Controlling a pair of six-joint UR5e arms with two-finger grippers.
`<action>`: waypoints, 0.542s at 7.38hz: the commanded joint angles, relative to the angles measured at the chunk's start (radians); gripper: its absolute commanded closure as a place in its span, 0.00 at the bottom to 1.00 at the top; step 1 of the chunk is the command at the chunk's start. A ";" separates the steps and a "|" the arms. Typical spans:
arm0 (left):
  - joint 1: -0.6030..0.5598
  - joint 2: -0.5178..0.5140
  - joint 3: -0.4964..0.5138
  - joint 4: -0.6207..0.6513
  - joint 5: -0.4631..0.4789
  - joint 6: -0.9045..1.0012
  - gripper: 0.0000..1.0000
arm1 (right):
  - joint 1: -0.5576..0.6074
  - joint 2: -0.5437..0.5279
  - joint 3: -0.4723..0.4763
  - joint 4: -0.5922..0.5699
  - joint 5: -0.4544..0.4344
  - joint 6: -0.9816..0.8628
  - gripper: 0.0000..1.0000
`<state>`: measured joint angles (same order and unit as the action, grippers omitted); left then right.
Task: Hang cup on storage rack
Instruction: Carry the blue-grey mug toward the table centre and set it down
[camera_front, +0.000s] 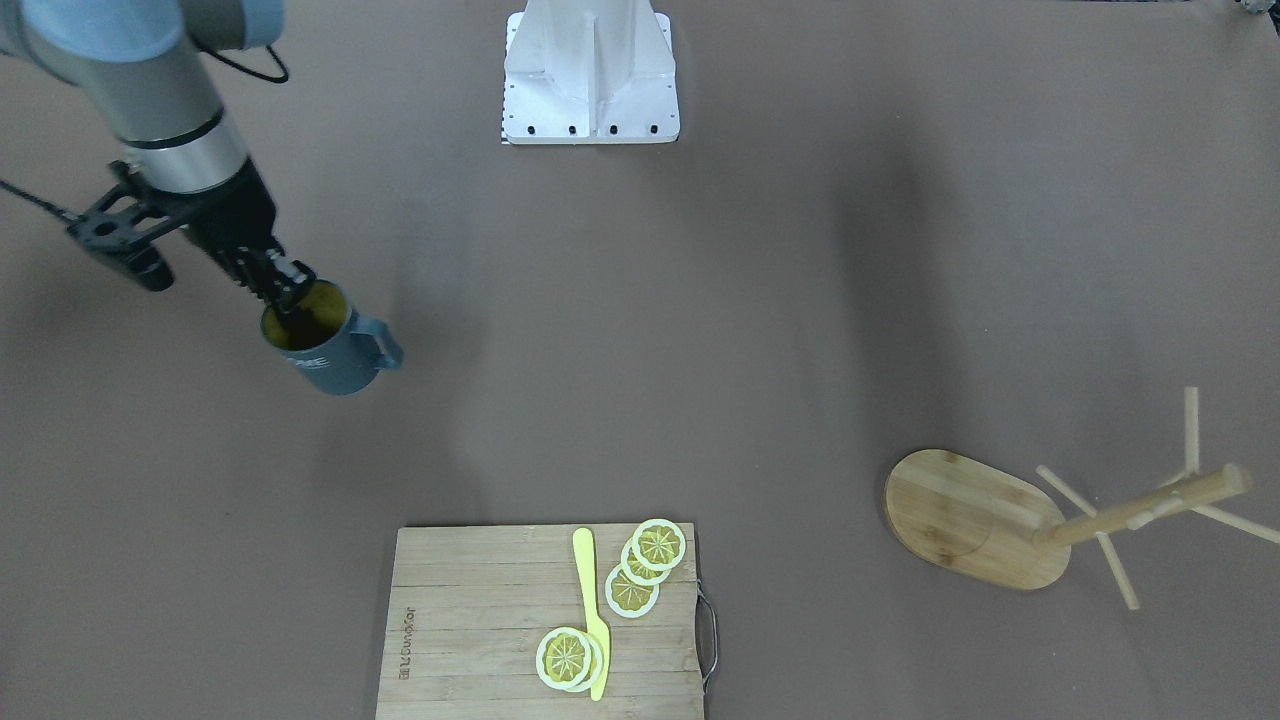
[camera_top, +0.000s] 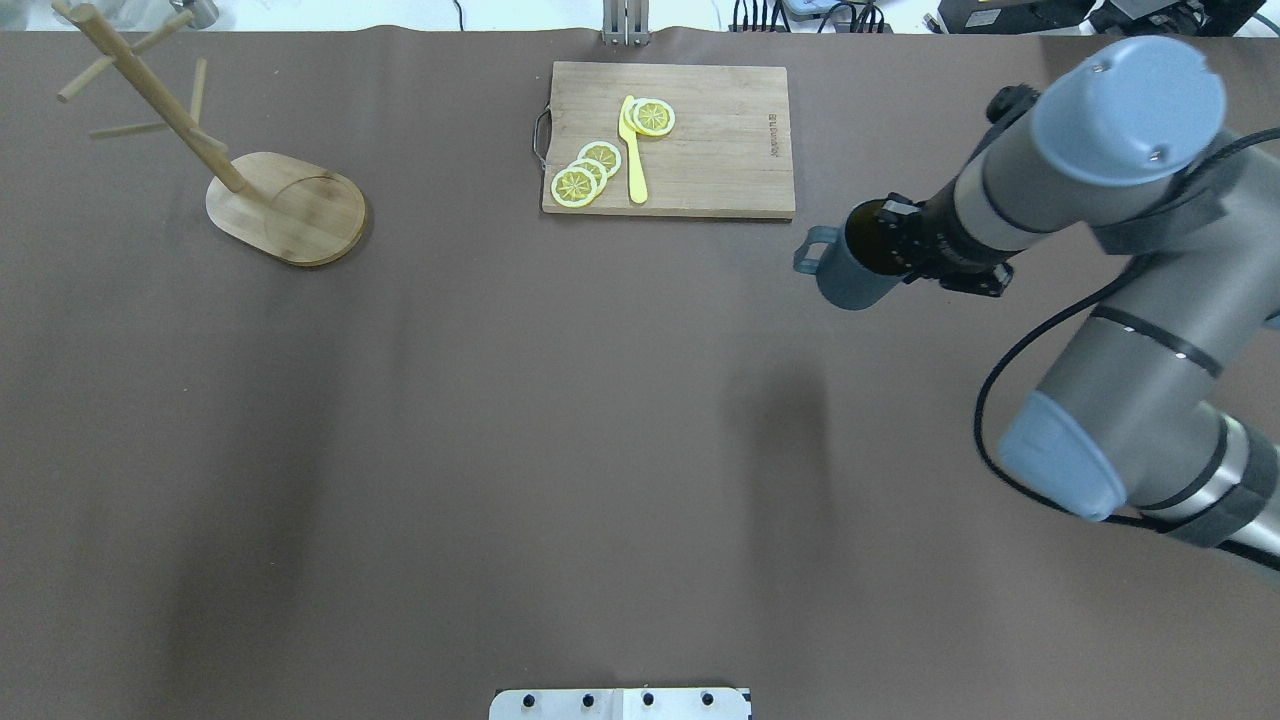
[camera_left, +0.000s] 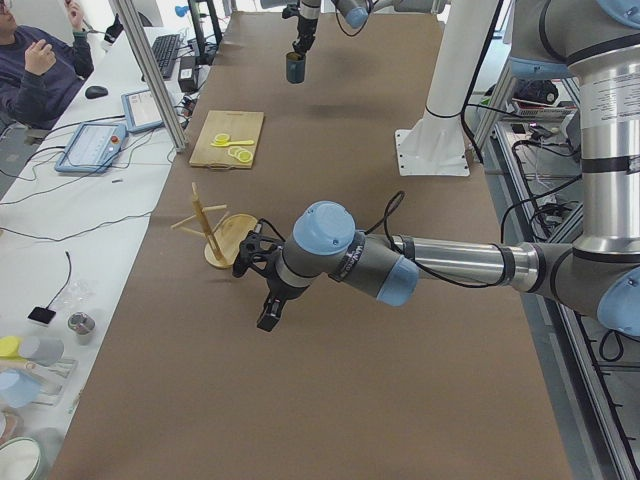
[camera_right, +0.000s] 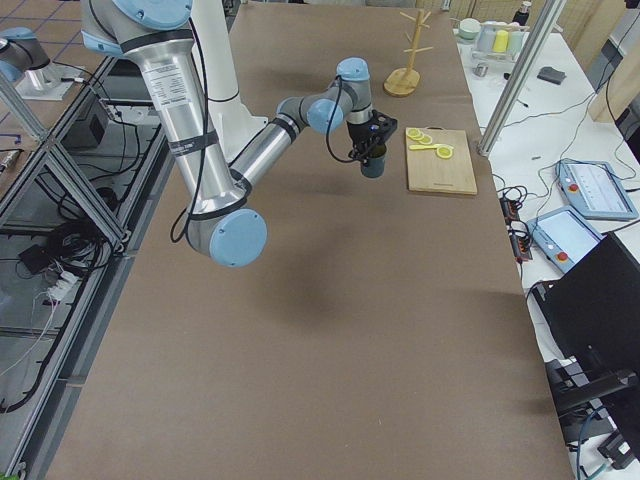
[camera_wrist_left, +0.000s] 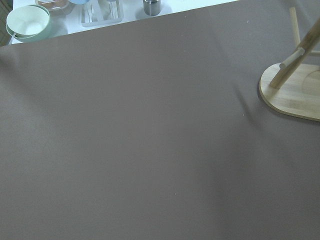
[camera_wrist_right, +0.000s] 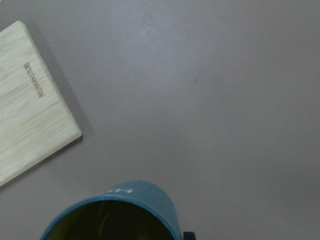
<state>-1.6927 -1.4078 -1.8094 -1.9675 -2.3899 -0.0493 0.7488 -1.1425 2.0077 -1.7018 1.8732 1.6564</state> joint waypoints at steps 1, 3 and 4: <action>0.001 0.001 0.002 -0.002 0.000 -0.004 0.01 | -0.191 0.149 -0.045 -0.078 -0.130 0.280 1.00; 0.002 0.006 0.002 -0.002 0.000 -0.003 0.01 | -0.264 0.316 -0.241 -0.078 -0.176 0.440 1.00; 0.002 0.013 0.002 -0.004 0.000 -0.003 0.01 | -0.281 0.392 -0.359 -0.078 -0.184 0.497 1.00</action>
<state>-1.6907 -1.4013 -1.8071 -1.9699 -2.3899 -0.0523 0.5021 -0.8537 1.7932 -1.7786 1.7072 2.0670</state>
